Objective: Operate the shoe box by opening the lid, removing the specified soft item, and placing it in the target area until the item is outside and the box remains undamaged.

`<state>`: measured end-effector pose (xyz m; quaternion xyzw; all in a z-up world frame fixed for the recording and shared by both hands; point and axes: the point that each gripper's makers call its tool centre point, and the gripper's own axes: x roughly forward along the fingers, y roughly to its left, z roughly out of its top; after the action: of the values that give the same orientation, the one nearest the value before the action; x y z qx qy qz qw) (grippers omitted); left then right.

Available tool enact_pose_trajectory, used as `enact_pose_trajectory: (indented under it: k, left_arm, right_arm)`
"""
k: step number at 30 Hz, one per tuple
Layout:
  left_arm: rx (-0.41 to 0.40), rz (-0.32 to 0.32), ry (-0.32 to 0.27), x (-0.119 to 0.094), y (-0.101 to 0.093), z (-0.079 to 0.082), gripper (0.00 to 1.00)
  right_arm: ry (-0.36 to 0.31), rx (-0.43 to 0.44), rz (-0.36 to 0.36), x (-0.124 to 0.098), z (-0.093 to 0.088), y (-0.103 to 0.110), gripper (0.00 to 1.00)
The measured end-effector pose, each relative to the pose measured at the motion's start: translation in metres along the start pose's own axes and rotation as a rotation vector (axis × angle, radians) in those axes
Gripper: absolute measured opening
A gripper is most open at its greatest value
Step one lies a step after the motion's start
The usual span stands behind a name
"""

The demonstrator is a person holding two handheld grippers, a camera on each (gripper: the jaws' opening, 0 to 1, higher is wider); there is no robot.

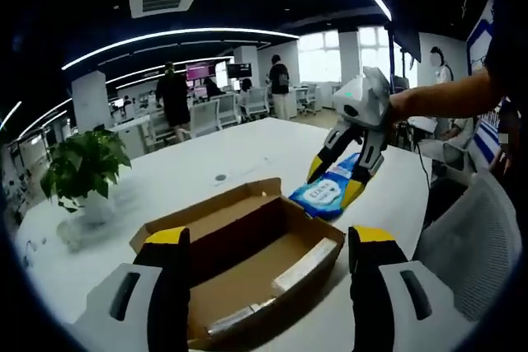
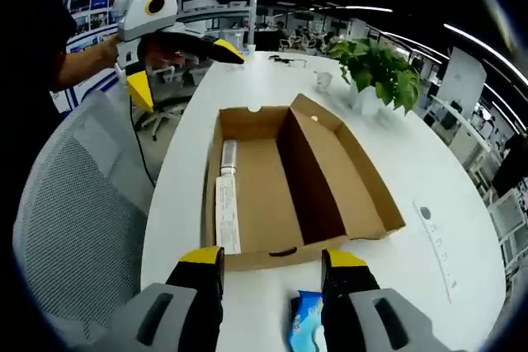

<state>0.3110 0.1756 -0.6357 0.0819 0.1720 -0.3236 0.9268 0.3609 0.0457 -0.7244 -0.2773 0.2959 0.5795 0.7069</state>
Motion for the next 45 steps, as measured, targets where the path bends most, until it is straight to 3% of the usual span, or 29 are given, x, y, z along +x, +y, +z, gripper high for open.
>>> enact_pose_trajectory:
  k: [2, 6, 10, 14, 17, 20, 24, 26, 28, 32, 45]
  left_arm:
    - [0.003, 0.012, -0.022, -0.007, -0.002, -0.003, 0.86]
    - [0.04, 0.064, 0.012, -0.02, -0.003, -0.025, 0.91]
    - [-0.016, 0.061, 0.033, -0.033, -0.013, -0.045, 0.99]
    - [-0.019, 0.081, 0.044, -0.038, -0.016, -0.054, 1.0]
    - [-0.026, 0.074, 0.049, -0.04, -0.019, -0.054, 1.0]
    - [-0.039, 0.08, 0.008, -0.044, -0.022, -0.05, 1.0]
    - [0.023, 0.107, 0.032, -0.043, -0.017, -0.065, 1.0]
    - [-0.088, 0.099, 0.043, -0.043, -0.018, -0.068, 1.0]
    - [-0.065, 0.104, 0.013, -0.043, -0.014, -0.062, 1.0]
    - [-0.068, 0.117, 0.046, -0.042, -0.013, -0.069, 1.0]
    - [-0.104, 0.172, 0.043, -0.045, -0.002, -0.071, 0.96]
  right_arm:
    - [0.025, -0.032, 0.012, 0.008, -0.001, 0.004, 0.44]
    - [0.058, -0.054, 0.054, 0.02, -0.001, 0.01, 0.43]
    - [0.096, -0.085, 0.085, 0.032, -0.002, 0.013, 0.43]
    - [0.125, -0.095, 0.117, 0.043, -0.002, 0.015, 0.44]
    - [0.131, -0.091, 0.126, 0.051, -0.002, 0.013, 0.44]
    - [0.14, -0.095, 0.144, 0.056, -0.001, 0.016, 0.43]
    - [0.144, -0.086, 0.176, 0.064, 0.001, 0.022, 0.43]
    - [0.15, -0.085, 0.183, 0.069, 0.0, 0.024, 0.4]
    - [0.158, -0.087, 0.186, 0.071, -0.002, 0.024, 0.39]
    - [0.17, -0.099, 0.199, 0.073, -0.003, 0.027, 0.36]
    - [0.186, -0.101, 0.199, 0.073, -0.003, 0.021, 0.38]
